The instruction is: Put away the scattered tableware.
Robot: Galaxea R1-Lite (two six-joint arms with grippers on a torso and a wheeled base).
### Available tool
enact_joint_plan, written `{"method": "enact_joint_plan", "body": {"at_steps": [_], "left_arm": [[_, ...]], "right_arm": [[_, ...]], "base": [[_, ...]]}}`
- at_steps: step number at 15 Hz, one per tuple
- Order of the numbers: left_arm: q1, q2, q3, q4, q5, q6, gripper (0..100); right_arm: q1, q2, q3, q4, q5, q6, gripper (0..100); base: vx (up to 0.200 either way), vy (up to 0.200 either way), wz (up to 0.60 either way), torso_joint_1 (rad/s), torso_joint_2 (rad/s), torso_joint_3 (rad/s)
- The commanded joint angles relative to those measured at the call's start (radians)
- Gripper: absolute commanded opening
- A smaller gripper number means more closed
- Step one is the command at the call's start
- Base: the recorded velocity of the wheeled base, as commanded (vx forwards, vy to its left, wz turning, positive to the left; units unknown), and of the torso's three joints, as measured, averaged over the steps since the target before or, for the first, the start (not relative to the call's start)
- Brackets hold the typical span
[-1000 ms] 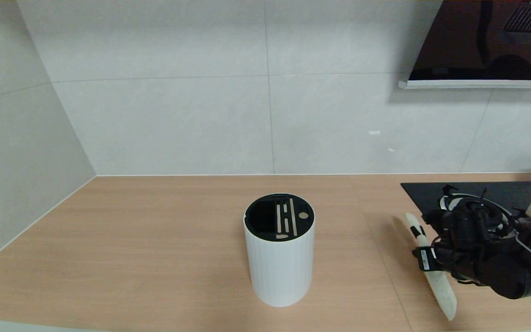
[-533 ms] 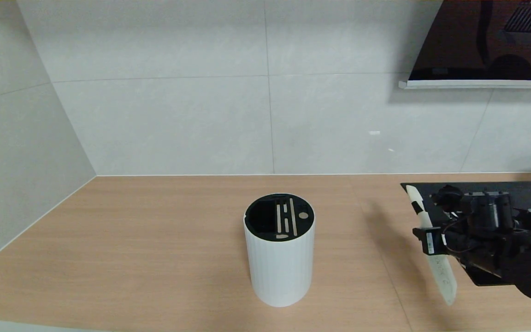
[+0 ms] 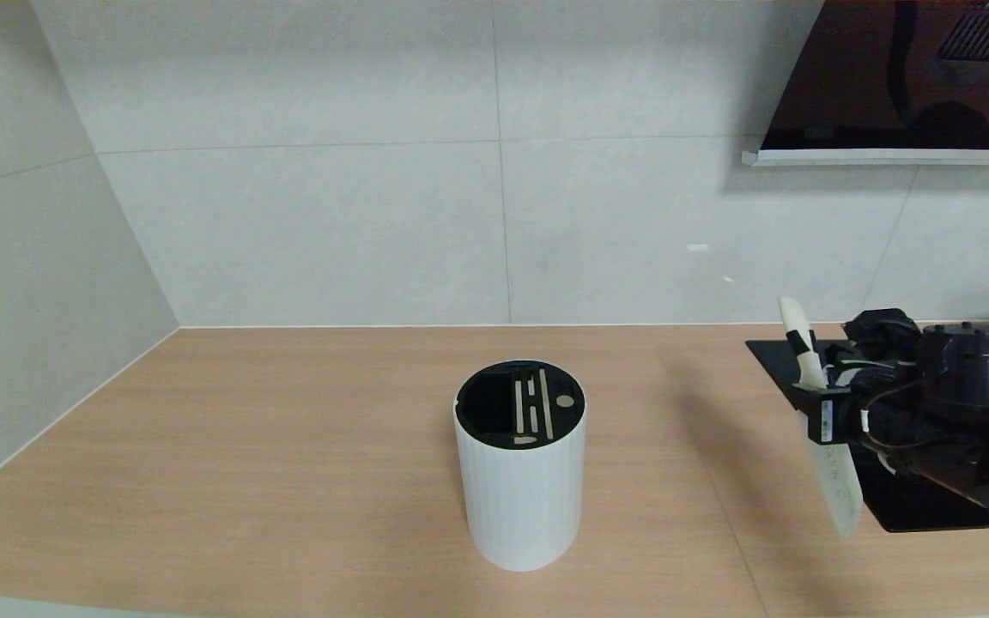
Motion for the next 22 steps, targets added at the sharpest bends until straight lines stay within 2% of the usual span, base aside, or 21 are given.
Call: {"method": "enact_joint_plan", "body": {"at_steps": [1,3,4,5,6,8,10,12,14,15,18,20,21,22], "left_arm": [[-0.002,0.093,-0.15,0.106,-0.082,0.003,100],[-0.008,0.285,-0.38,0.283,-0.189,0.003,100],[-0.015,0.4,-0.473,0.312,-0.265,0.004,100],[-0.018,0.49,-0.538,0.31,-0.34,0.021,100],[-0.02,0.565,-0.587,0.31,-0.384,0.041,100],[-0.037,0.749,-0.691,0.297,-0.432,0.052,100],[-0.124,0.881,-0.754,0.254,-0.432,0.038,100],[-0.25,1.078,-0.774,0.06,-0.429,-0.036,100],[-0.325,1.179,-0.713,-0.118,-0.426,-0.134,100],[-0.344,1.229,-0.682,-0.19,-0.426,-0.158,100],[-0.419,1.374,-0.598,-0.383,-0.421,-0.172,100],[-0.483,1.433,-0.553,-0.529,-0.416,-0.229,100],[-0.52,1.467,-0.539,-0.628,-0.403,-0.301,100],[-0.54,1.496,-0.53,-0.705,-0.393,-0.355,100]], "right_arm": [[0.04,-0.09,-0.037,0.003,0.0,0.0,0],[0.089,-0.107,-0.105,0.005,-0.003,0.0,0],[0.111,-0.107,-0.152,0.009,-0.006,0.0,0],[0.132,-0.11,-0.189,0.031,-0.006,0.0,0],[0.154,-0.113,-0.226,0.06,-0.006,0.0,0],[0.219,-0.119,-0.301,0.13,-0.006,0.0,0],[0.279,-0.114,-0.343,0.143,-0.006,0.0,0],[0.387,-0.121,-0.369,0.172,-0.014,0.0,0],[0.448,-0.128,-0.343,0.182,-0.075,0.005,0],[0.454,-0.128,-0.329,0.182,-0.083,0.003,0],[0.516,-0.15,-0.304,0.182,-0.086,0.008,0],[0.566,-0.177,-0.297,0.184,-0.086,0.023,0],[0.588,-0.182,-0.295,0.184,-0.086,0.042,0],[0.609,-0.177,-0.292,0.184,-0.086,0.052,0]], "base": [[0.0,0.0,0.0,0.0,0.0,0.0],[0.0,0.0,0.0,0.0,0.0,0.0],[0.0,0.0,0.0,0.0,0.0,0.0],[0.0,0.0,0.0,0.0,0.0,0.0],[0.0,0.0,0.0,0.0,0.0,0.0],[0.0,0.0,0.0,0.0,0.0,0.0],[0.0,0.0,0.0,0.0,0.0,0.0],[0.0,0.0,0.0,0.0,0.0,0.0],[0.0,0.0,0.0,0.0,0.0,0.0],[0.0,0.0,0.0,0.0,0.0,0.0],[0.0,0.0,0.0,0.0,0.0,0.0],[0.0,0.0,0.0,0.0,0.0,0.0],[0.0,0.0,0.0,0.0,0.0,0.0],[0.0,0.0,0.0,0.0,0.0,0.0]]}}
